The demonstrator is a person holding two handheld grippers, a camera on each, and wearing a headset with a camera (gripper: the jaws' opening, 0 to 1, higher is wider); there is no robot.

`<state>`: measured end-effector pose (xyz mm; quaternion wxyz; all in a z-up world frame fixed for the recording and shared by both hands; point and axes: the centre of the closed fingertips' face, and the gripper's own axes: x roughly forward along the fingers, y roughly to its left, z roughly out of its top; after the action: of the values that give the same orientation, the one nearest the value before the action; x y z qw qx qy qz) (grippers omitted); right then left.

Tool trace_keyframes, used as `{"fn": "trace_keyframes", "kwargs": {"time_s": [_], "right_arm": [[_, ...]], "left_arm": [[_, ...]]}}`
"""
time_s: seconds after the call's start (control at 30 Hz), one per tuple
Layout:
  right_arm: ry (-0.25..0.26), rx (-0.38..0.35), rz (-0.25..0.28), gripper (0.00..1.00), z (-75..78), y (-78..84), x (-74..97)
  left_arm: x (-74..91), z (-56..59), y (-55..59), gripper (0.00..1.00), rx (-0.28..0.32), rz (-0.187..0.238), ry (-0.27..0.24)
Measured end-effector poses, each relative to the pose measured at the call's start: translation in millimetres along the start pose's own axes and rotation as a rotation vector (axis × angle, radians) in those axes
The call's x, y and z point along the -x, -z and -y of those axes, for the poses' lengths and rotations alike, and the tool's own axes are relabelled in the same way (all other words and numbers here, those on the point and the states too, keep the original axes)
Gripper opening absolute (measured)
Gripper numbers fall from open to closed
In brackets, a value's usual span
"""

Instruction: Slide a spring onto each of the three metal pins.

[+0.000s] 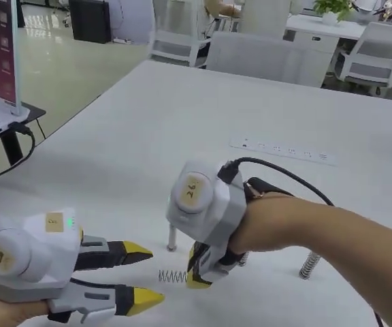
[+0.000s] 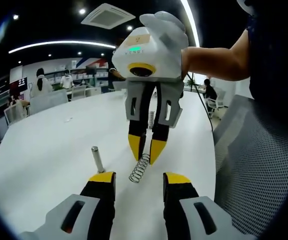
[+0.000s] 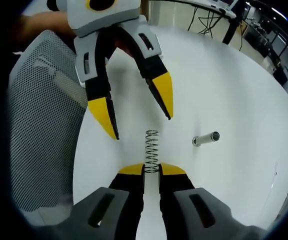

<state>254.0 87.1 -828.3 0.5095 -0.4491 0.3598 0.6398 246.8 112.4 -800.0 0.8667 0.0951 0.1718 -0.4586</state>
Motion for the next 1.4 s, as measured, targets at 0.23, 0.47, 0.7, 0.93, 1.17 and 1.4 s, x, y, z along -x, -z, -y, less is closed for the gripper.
{"fn": "trace_keyframes", "kwargs": {"time_s": [0.23,0.47,0.7,0.93,1.17,1.4], "right_arm": [[0.004,0.030,0.010,0.08,-8.6,-4.3,16.1],[0.011,0.051,0.003,0.08,-13.0,-3.0,24.9],[0.009,0.057,-0.005,0.08,-16.4,0.5,28.5],[0.008,0.064,0.001,0.08,-18.6,1.2,32.4],[0.011,0.076,0.004,0.08,-19.4,1.4,35.2],[0.014,0.082,0.001,0.08,-20.1,2.5,35.9]], "left_arm": [[-4.3,3.7,-4.9,0.28,-0.014,0.008,0.023],[-7.8,9.1,-11.6,0.24,-0.034,0.016,0.046],[-10.2,15.3,-17.9,0.19,-0.051,0.025,0.078],[-12.1,19.8,-23.0,0.14,-0.059,0.038,0.100],[-13.5,21.7,-25.8,0.08,-0.072,0.044,0.112],[-15.0,24.9,-24.1,0.04,-0.083,0.037,0.127]]}}
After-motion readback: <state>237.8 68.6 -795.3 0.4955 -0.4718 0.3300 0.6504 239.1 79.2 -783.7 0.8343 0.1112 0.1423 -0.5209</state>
